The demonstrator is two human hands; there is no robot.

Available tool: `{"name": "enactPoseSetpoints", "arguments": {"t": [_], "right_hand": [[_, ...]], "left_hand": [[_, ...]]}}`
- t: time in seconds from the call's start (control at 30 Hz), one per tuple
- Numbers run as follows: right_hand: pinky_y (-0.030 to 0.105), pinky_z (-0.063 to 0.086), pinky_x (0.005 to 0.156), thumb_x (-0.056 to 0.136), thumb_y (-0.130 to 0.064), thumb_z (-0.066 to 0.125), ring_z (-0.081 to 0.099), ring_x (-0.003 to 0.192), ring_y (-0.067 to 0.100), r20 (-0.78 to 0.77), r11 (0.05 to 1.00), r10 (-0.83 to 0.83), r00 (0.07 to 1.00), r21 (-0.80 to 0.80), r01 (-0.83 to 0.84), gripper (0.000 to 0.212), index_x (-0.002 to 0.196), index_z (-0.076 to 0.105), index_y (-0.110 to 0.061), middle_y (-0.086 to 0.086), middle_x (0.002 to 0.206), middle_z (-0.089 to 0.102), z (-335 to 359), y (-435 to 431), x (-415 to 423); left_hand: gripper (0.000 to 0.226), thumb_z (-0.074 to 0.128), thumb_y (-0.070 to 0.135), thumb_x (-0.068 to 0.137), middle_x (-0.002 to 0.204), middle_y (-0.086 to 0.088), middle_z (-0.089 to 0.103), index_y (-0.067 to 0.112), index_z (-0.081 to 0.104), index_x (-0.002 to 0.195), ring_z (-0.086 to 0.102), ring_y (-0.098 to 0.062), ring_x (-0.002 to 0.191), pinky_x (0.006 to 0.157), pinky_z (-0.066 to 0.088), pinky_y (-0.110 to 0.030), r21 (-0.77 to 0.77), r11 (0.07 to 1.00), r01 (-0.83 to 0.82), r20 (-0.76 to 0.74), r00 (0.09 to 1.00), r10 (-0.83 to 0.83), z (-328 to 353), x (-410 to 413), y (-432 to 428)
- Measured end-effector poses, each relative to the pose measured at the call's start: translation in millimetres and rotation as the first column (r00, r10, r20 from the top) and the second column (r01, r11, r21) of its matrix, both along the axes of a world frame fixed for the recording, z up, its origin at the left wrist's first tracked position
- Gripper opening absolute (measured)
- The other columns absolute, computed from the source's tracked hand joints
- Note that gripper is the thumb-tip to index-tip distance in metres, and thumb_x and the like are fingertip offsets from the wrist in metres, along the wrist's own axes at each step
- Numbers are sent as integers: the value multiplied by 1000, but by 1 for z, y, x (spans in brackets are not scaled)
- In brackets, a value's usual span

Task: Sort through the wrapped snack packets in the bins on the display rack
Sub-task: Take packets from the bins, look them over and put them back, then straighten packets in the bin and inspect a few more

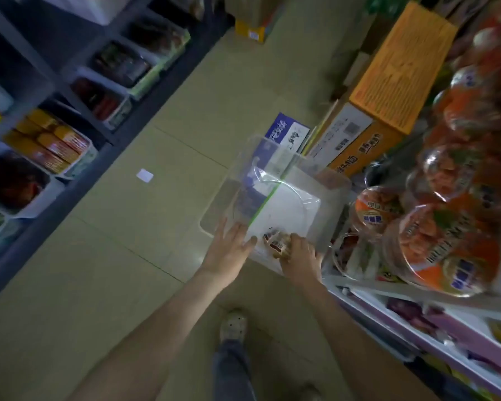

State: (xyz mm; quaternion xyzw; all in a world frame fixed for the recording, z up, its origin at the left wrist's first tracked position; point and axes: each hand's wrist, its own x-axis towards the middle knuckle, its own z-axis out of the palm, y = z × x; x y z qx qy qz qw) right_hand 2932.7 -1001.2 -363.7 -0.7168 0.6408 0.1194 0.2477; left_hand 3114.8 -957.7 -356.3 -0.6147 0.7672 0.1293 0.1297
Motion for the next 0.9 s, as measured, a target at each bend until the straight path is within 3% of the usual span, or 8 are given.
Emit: {"name": "enactPoseSetpoints", "arguments": {"t": [0.1,0.2,0.27,0.37,0.63,0.73,0.9], "right_hand": [[43,28,106,95,-33,48,38,133,24,-97,995,18,995,104,-8,54,144,28,-18,4,145,40,-32,-5,1],[42,24,109,98,-41,38,35,135,24,-130,990,59,990,135,-42,58,148,23,-17,5,150,36,-41,-7,-4],[40,22,110,99,-42,34,35,136,22,-142,990,114,983,101,-100,56,148,25,-17,5,150,36,-39,-5,-7],[38,19,110,99,-41,34,35,135,20,-132,989,147,980,11,-147,52,145,31,-17,4,146,41,-27,2,-14],[39,20,112,97,-27,43,33,135,21,-30,993,108,994,-38,-109,51,144,30,-15,4,144,39,30,28,-34],[41,22,111,94,-23,46,34,134,24,21,993,104,994,-50,-102,53,143,30,-15,5,143,39,61,44,-48],[40,27,106,91,-22,47,37,129,29,140,977,85,986,-205,-55,52,141,34,-14,8,140,42,130,91,-85]], "left_hand": [[44,77,25,70,108,-12,65,14,67,111,59,-32,111,111,27,-57,128,982,139,40,989,-145,-30,0,-11],[26,72,24,72,83,-3,69,16,71,97,68,-23,83,100,44,-42,153,975,159,5,987,-162,-40,-6,-16],[28,58,17,85,97,-6,68,13,64,112,65,-26,93,92,43,-36,221,965,141,-6,990,-143,-37,-12,-18],[34,43,8,92,117,-12,60,7,50,126,55,-32,110,97,35,-38,224,967,119,17,992,-126,-35,-21,-18],[46,41,34,98,125,-11,54,10,41,137,52,-30,115,103,35,-39,123,992,14,-53,999,-7,25,-58,3],[52,41,35,98,132,-12,51,10,33,144,53,-32,117,97,38,-38,106,992,-63,-44,997,68,59,-79,20],[48,46,33,96,133,-12,50,11,38,137,51,-31,118,94,40,-38,0,989,-148,-74,986,148,131,-127,66]]}}
